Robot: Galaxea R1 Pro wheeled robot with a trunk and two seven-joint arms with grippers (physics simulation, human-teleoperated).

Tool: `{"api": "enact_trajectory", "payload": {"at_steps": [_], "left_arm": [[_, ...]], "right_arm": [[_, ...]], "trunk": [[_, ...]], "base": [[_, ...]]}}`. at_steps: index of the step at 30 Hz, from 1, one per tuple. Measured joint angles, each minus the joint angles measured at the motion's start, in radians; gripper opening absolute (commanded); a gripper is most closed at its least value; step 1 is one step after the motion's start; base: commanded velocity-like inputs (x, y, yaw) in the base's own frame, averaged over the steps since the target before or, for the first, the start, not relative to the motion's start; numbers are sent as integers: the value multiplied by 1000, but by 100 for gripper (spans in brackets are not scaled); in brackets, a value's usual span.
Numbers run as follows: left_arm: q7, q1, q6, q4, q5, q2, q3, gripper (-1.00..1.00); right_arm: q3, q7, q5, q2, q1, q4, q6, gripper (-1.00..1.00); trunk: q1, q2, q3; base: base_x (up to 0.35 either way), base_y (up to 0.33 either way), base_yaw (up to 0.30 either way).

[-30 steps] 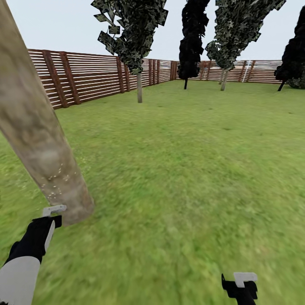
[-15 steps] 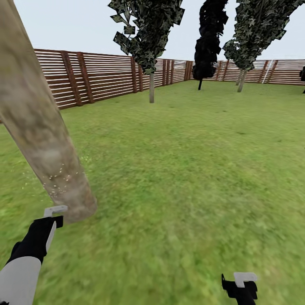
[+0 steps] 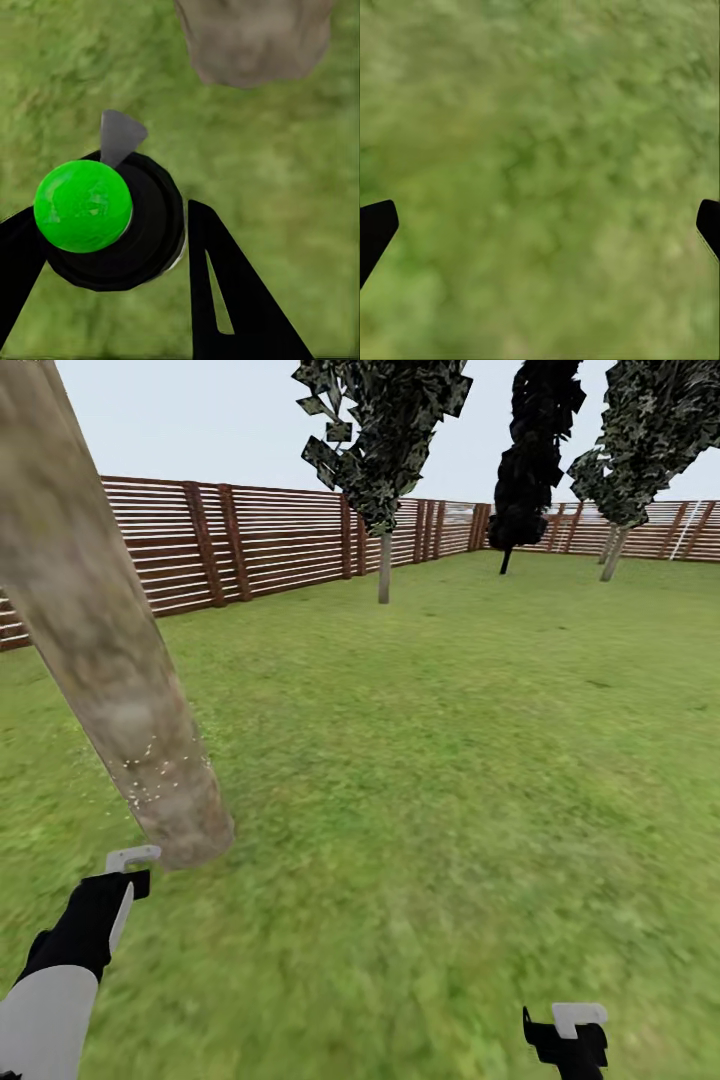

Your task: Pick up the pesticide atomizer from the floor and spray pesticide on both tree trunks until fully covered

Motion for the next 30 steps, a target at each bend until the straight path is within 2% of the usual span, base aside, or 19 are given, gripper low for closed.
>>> {"api": "enact_trajectory", "payload": {"at_steps": [18,22,24,25,27,30], "left_arm": [[1,0,0,0,-1,2,6,-100],[1,0,0,0,-1,3,5,-100],[37,0,0,0,-3,6,7,-100],[81,0,0,0,1,6,7,-100],[92,0,-2,0,14,4,5,-100],[93,0,0,0,13,2,3,-100]], "right_arm": [[0,-1,0,-1,0,0,0,100],[0,-1,0,0,0,0,0,100],[0,-1,0,0,0,0,0,100],[0,-1,0,0,0,0,0,100],[0,-1,0,0,0,0,0,100],[0,-1,0,0,0,0,0,100]], "trunk": [[0,0,0],[0,0,0],[0,0,0],[0,0,0],[0,0,0],[0,0,0]], "base": [[214,-216,8],[232,-200,211],[231,-201,270],[231,-202,275],[229,-202,271],[168,-233,89]]}}
